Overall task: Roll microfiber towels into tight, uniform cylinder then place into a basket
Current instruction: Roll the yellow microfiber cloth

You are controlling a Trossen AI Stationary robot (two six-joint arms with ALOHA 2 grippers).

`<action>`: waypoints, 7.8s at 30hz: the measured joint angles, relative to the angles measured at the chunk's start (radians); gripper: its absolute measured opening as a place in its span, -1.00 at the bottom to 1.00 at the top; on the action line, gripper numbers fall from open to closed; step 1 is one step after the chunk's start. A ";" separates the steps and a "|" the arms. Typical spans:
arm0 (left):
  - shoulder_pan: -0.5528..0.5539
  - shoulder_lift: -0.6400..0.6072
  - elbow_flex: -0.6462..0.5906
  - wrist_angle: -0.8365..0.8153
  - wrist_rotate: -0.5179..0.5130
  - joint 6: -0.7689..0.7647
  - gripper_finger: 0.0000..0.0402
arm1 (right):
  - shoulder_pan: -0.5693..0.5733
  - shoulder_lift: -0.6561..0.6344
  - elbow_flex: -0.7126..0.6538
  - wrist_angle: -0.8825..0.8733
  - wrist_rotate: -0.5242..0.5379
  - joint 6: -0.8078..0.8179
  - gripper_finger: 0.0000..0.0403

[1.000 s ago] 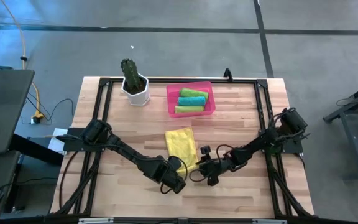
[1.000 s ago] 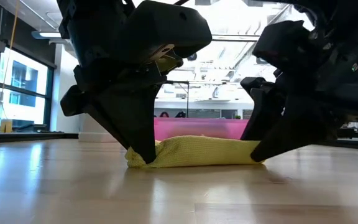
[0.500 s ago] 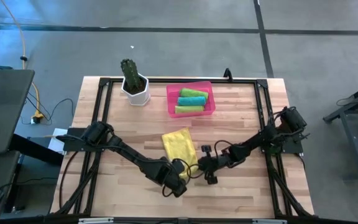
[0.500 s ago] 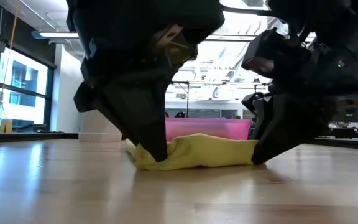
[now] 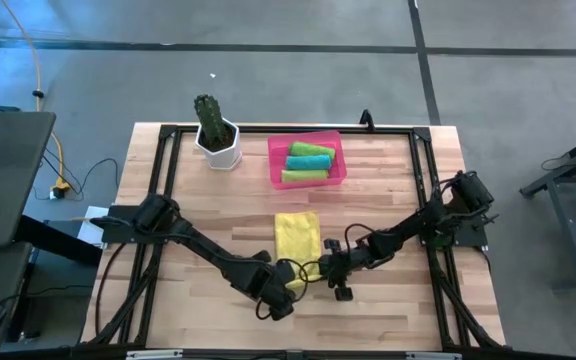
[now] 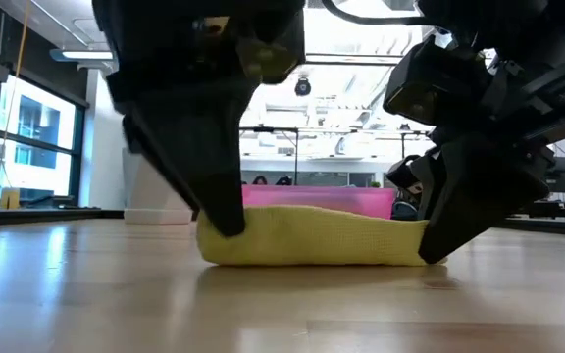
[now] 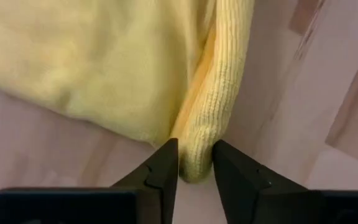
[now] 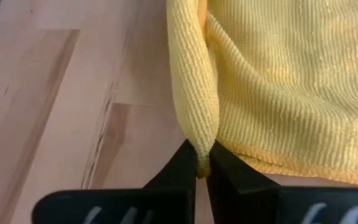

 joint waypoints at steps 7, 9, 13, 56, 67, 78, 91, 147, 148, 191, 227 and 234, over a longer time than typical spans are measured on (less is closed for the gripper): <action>0.020 -0.062 0.001 -0.106 -0.143 0.085 -0.51 | 0.000 0.001 -0.001 -0.009 0.000 0.002 -0.99; 0.021 -0.076 0.001 -0.117 -0.146 0.086 -0.51 | 0.001 0.001 -0.001 -0.009 0.000 0.009 -0.99; 0.002 -0.096 0.002 -0.044 -0.069 0.168 -0.52 | 0.001 0.001 -0.001 -0.010 0.000 0.025 -0.99; -0.021 0.057 -0.004 0.057 -0.169 0.575 -0.12 | 0.001 0.003 -0.003 0.009 0.001 0.028 -0.98; 0.002 0.059 -0.003 0.052 -0.019 0.485 -0.66 | 0.003 -0.075 -0.009 -0.020 -0.002 -0.117 -0.58; 0.004 0.060 -0.006 0.054 0.012 0.403 -0.93 | 0.113 -0.149 -0.006 0.004 0.077 -0.330 -0.21; 0.009 0.060 -0.007 0.109 0.047 0.380 -0.96 | 0.202 0.005 -0.005 0.142 0.387 -0.429 -0.34; 0.004 0.023 -0.010 0.156 0.171 0.036 -0.96 | 0.072 0.016 -0.002 0.080 0.035 0.275 -0.98; 0.004 0.023 -0.010 0.156 0.171 0.014 -0.96 | 0.066 0.016 -0.003 0.081 0.026 0.300 -0.98; 0.143 0.041 -0.003 0.023 0.235 -0.240 -0.96 | -0.039 0.011 -0.004 0.094 -0.165 0.568 -0.79; 0.143 0.044 -0.006 0.028 0.238 -0.195 -0.96 | 0.183 0.017 -0.004 0.291 0.221 -0.272 -0.30; 0.143 0.044 -0.007 0.028 0.238 -0.195 -0.96 | 0.150 0.017 -0.004 0.208 0.248 -0.264 -0.13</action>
